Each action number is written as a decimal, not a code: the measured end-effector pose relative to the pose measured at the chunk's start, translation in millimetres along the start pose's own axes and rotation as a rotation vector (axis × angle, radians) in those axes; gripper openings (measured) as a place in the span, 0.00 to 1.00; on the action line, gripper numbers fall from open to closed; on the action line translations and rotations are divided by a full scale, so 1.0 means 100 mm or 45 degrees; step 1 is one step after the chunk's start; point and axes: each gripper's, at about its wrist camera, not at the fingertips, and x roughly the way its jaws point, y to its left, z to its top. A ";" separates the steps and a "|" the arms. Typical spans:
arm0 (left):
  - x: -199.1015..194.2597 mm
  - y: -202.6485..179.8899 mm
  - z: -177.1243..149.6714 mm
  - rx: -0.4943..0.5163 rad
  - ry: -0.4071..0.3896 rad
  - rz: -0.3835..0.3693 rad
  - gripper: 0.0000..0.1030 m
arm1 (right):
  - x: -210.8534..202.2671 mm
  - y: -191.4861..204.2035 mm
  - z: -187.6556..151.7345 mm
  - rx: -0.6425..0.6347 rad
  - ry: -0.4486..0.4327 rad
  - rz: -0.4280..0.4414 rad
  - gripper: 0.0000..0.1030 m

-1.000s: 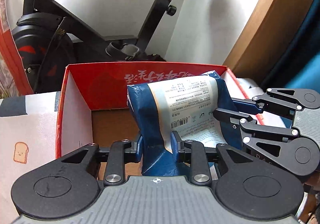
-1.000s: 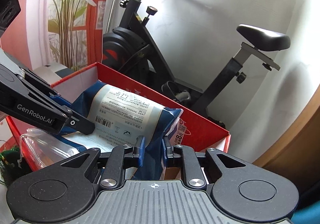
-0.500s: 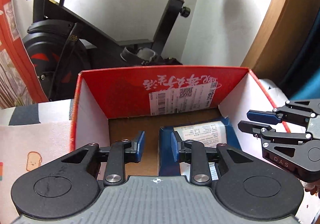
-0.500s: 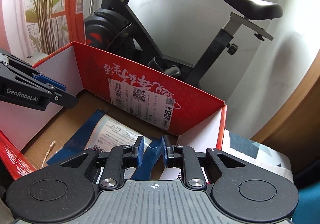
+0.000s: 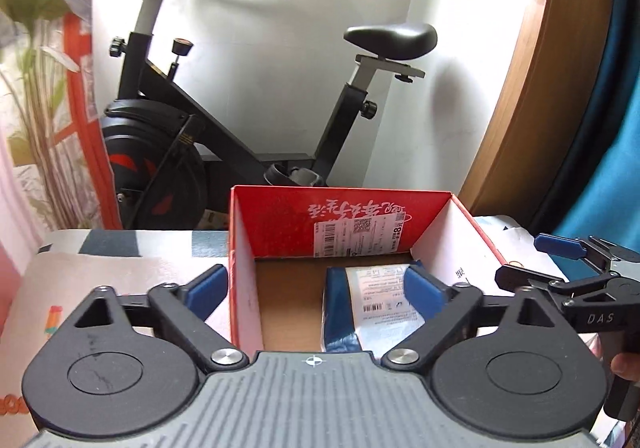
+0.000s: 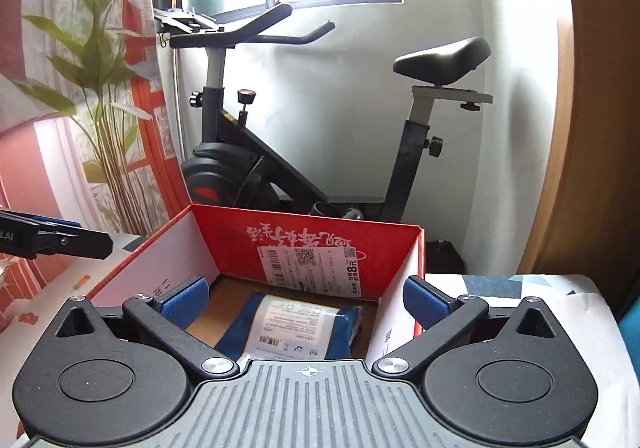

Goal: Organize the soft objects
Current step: 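Move both open grippers to the white foil pouch on the table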

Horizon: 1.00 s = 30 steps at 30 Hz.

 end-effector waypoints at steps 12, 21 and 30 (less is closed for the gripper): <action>-0.49 0.23 -0.67 -0.128 0.069 0.025 1.00 | -0.48 0.12 -0.54 0.240 -0.011 0.095 1.00; -0.64 0.29 -1.18 -0.182 0.114 0.081 1.00 | -0.54 0.41 -0.94 0.172 0.068 0.096 1.00; -0.52 0.28 -1.52 -0.197 0.201 0.089 0.92 | -0.48 0.71 -1.19 0.165 0.237 0.105 1.00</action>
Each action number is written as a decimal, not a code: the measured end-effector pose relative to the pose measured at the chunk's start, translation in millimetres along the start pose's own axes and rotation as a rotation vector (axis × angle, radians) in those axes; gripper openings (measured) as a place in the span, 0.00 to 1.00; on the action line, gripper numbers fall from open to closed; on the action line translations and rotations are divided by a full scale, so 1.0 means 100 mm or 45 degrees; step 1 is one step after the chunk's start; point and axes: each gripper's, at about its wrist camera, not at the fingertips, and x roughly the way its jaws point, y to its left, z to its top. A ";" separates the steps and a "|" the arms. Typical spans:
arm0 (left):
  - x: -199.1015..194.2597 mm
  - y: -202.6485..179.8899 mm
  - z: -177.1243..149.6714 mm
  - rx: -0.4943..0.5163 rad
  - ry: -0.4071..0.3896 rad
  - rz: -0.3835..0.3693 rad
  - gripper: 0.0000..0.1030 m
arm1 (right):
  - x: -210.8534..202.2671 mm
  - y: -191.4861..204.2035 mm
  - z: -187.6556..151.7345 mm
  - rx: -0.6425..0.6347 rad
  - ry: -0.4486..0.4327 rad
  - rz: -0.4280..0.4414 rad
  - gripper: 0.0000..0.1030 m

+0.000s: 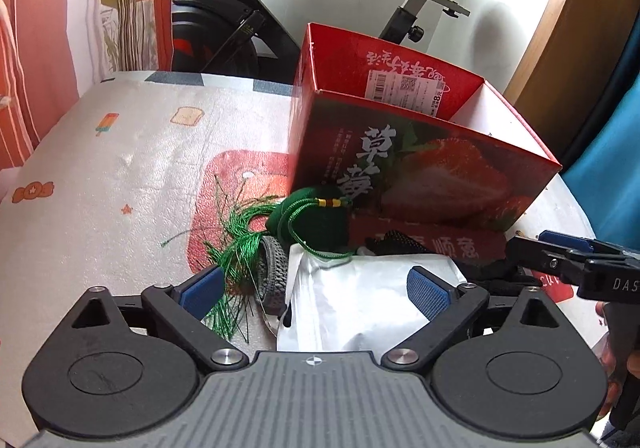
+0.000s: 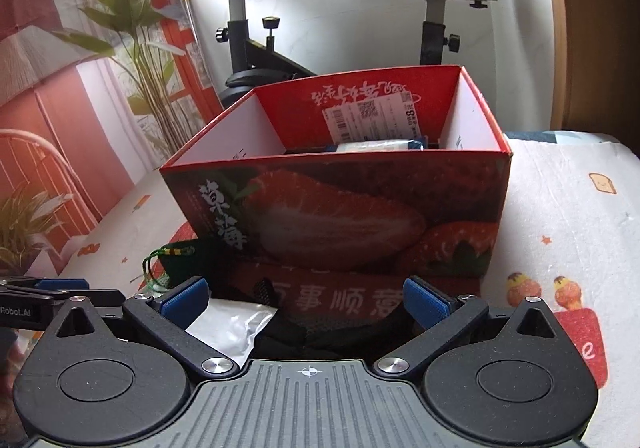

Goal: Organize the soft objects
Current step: 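Move both open grippers to the white foil pouch on the table, then close both grippers on the white foil pouch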

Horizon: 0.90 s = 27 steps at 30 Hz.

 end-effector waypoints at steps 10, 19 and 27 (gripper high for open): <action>0.09 0.07 -0.11 -0.070 0.062 0.002 0.60 | 0.16 0.26 -0.12 -0.096 0.115 0.123 0.80; 0.18 0.10 -0.15 -0.120 0.083 -0.101 0.54 | 0.24 0.34 -0.19 -0.139 0.169 0.191 0.62; 0.19 0.03 -0.18 -0.088 0.100 -0.140 0.51 | 0.27 0.32 -0.21 -0.128 0.193 0.207 0.55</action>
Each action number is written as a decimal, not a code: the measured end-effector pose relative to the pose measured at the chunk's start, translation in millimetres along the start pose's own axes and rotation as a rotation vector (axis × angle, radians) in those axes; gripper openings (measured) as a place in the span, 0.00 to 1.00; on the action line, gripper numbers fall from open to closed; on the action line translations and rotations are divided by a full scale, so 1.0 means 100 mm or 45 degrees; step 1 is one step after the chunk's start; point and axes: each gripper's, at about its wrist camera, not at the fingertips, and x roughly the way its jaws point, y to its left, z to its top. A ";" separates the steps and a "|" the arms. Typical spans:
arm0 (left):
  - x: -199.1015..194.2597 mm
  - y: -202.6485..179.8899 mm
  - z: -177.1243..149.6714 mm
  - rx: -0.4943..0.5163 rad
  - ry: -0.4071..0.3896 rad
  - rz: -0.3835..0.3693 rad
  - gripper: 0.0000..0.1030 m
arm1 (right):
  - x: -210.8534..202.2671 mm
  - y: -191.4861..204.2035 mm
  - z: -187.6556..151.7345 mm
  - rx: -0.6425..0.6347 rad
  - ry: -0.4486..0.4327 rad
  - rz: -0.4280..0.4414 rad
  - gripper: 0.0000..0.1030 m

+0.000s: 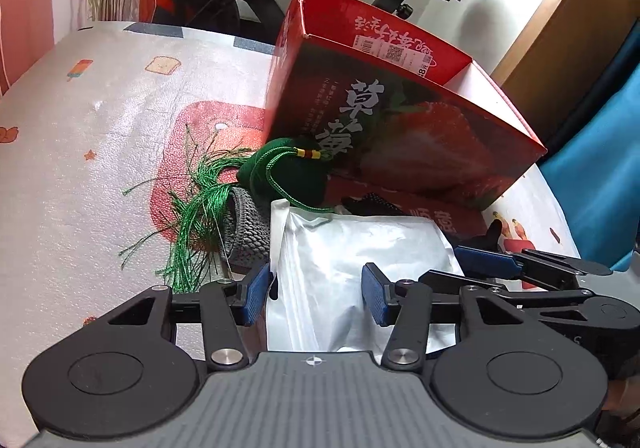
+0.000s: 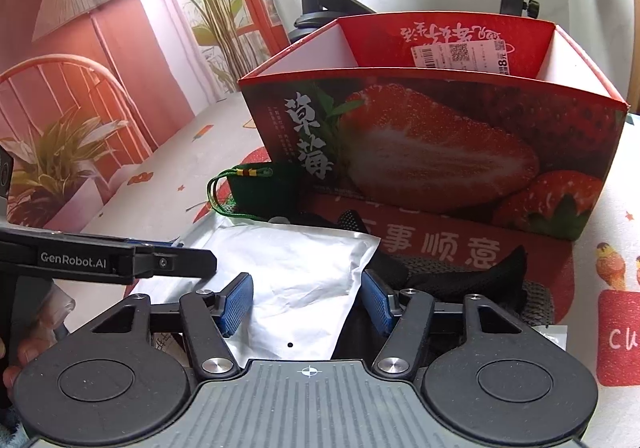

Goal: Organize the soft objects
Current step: 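Close both grippers on the white foil pouch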

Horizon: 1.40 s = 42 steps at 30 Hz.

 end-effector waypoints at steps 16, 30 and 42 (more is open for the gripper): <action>-0.03 0.00 0.07 0.037 0.008 0.040 0.33 | 0.04 -0.03 0.00 -0.015 0.046 -0.018 0.49; 0.03 0.01 0.04 0.026 0.046 0.049 0.42 | 0.03 -0.02 -0.02 -0.012 0.074 -0.014 0.47; -0.04 -0.04 0.00 0.034 0.036 0.017 0.36 | -0.05 -0.01 -0.02 -0.002 0.025 0.024 0.43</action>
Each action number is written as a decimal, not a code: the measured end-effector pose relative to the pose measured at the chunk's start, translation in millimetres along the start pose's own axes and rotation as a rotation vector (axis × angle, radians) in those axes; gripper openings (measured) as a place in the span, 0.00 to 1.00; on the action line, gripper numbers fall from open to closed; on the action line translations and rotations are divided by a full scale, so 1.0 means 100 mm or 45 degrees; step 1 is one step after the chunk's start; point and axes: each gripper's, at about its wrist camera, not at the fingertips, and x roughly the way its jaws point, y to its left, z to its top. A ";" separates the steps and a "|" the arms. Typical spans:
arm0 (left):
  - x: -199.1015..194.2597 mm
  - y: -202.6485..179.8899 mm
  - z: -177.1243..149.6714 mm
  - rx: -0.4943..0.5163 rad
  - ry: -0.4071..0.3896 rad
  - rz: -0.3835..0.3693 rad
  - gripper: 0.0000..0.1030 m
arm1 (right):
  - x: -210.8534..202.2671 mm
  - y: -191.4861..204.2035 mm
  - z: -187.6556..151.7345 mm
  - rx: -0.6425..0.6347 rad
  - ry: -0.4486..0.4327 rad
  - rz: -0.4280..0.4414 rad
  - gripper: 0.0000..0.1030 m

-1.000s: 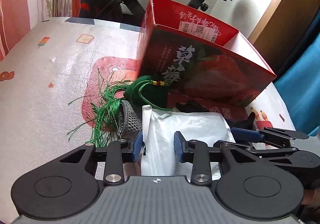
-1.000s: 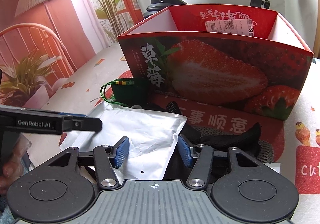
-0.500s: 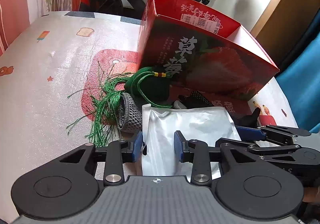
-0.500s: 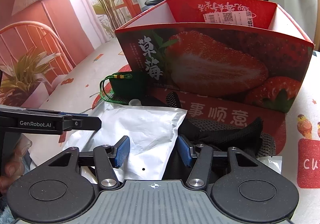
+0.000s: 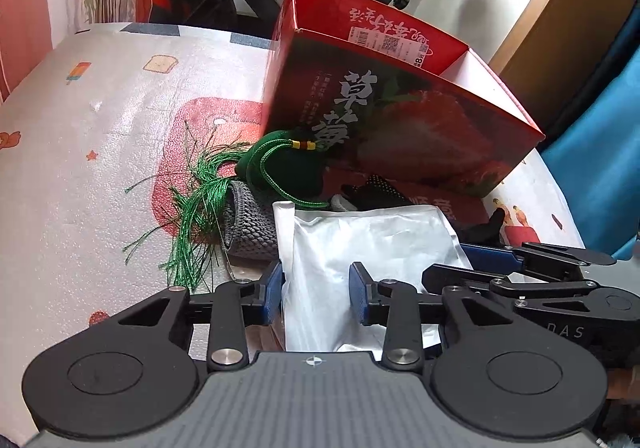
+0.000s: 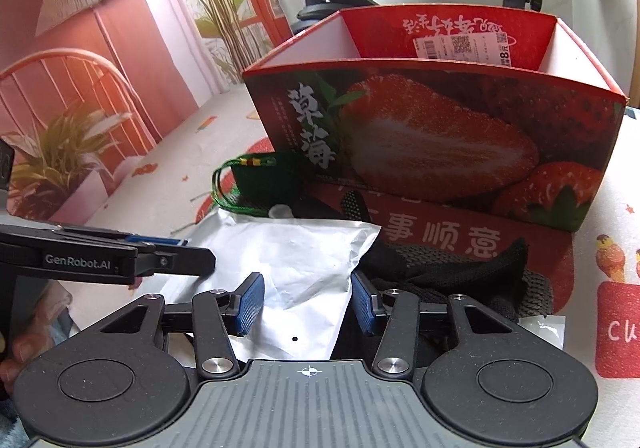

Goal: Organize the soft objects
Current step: 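Close both grippers on the white foil pouch, then carry the white pouch with both grippers into the red box and release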

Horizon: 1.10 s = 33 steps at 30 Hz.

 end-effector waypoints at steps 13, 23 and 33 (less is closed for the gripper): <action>-0.05 0.04 0.01 -0.043 -0.007 -0.009 0.29 | -0.09 0.07 0.06 -0.077 -0.028 -0.026 0.34; 0.00 0.24 0.00 -0.164 -0.009 0.033 0.03 | -0.02 -0.06 -0.01 -0.028 0.015 -0.068 0.13; -0.32 0.03 0.13 -0.045 -0.174 0.009 0.01 | -0.27 0.00 0.15 -0.076 -0.119 -0.018 0.06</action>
